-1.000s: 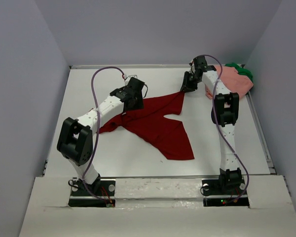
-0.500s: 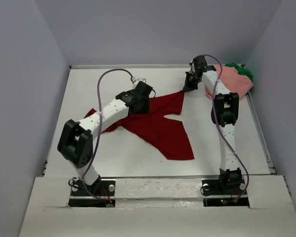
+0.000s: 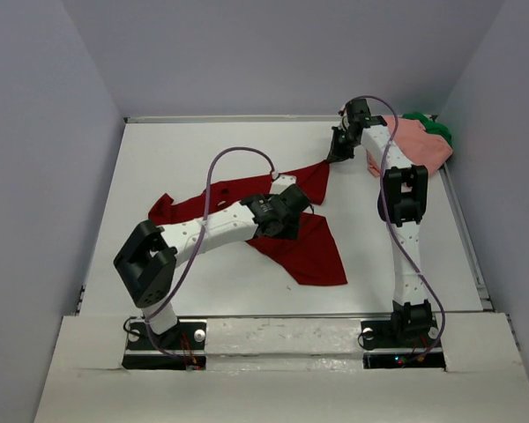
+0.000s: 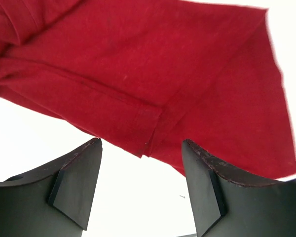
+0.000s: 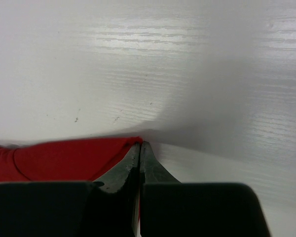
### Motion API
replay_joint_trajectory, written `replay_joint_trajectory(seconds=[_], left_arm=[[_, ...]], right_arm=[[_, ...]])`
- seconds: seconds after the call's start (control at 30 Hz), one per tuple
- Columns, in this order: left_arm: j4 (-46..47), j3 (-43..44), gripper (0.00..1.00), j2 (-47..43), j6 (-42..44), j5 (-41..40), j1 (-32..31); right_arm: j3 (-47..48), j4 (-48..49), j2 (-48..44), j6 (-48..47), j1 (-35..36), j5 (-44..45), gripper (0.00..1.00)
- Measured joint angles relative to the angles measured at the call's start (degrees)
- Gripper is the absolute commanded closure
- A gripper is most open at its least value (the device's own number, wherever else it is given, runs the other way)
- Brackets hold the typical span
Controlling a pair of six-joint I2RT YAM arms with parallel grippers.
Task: Fold and stack the t-shirts
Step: Flatten the tshirt out
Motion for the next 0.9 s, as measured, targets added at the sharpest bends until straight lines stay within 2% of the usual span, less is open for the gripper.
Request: replay_joint_trajectory(seconds=[0.4, 0.53, 0.9], left_arm=[[-3.0, 1.6, 0.30, 14.4, -2.6, -3.4, -3.8], [-3.2, 3.4, 0.34, 15.4, -2.7, -4.1, -4.0], [-5.3, 8.8, 0.35, 15.8, -3.1, -7.7, -4.1]], right_arm=[[0.0, 0.0, -0.9, 0.0, 0.0, -0.3, 1.00], [0.0, 0.0, -1.0, 0.0, 0.0, -0.5, 1.00], [0.0, 0.0, -1.0, 0.0, 0.0, -1.0, 1.00]])
